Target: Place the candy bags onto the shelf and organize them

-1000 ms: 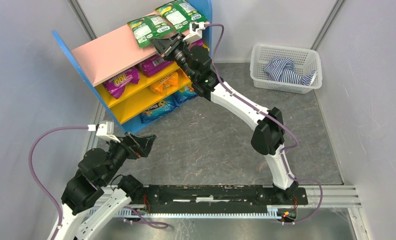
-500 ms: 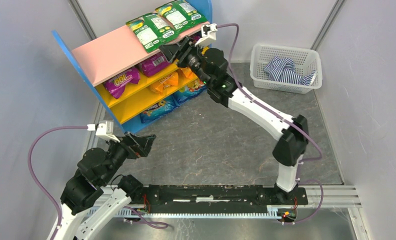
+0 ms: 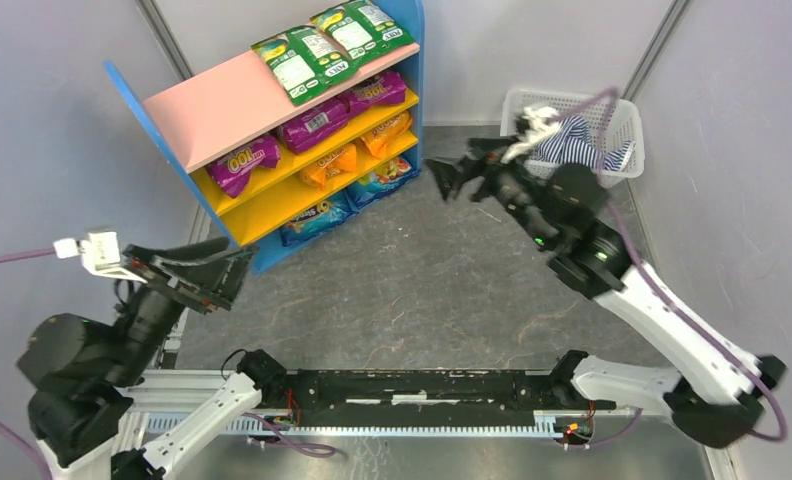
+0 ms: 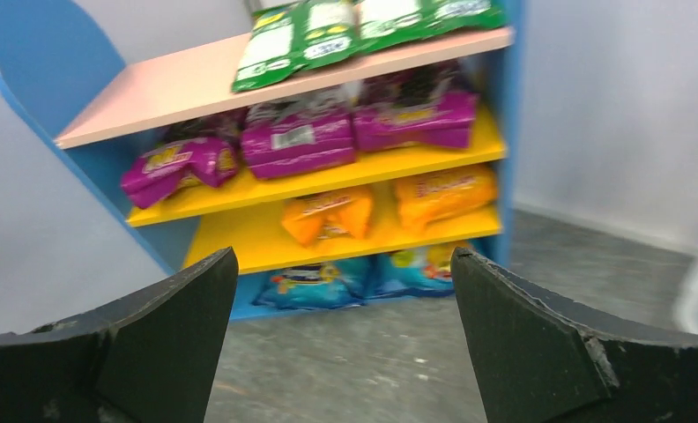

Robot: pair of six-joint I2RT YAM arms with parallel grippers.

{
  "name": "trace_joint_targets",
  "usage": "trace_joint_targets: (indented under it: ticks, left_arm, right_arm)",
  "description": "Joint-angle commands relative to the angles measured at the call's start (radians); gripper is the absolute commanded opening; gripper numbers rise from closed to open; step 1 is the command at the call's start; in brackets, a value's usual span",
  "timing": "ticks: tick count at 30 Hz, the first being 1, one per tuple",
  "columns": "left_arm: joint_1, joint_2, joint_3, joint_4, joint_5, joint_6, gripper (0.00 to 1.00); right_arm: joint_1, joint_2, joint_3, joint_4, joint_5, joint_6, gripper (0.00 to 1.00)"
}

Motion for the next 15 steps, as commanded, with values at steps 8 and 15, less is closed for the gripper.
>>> trace_joint_targets:
  ticks: [8, 15]
  left_arm:
    - [-0.002, 0.222, 0.349, 0.02, 0.07, 0.179, 1.0]
    - [-0.002, 0.236, 0.397, 0.048, 0.046, 0.168, 1.0]
  right_arm:
    - [-0.005, -0.443, -0.08, -0.052, 0.343, -0.261, 0.98]
    - [-0.003, -0.453, -0.054, -0.086, 0.455, -0.254, 0.98]
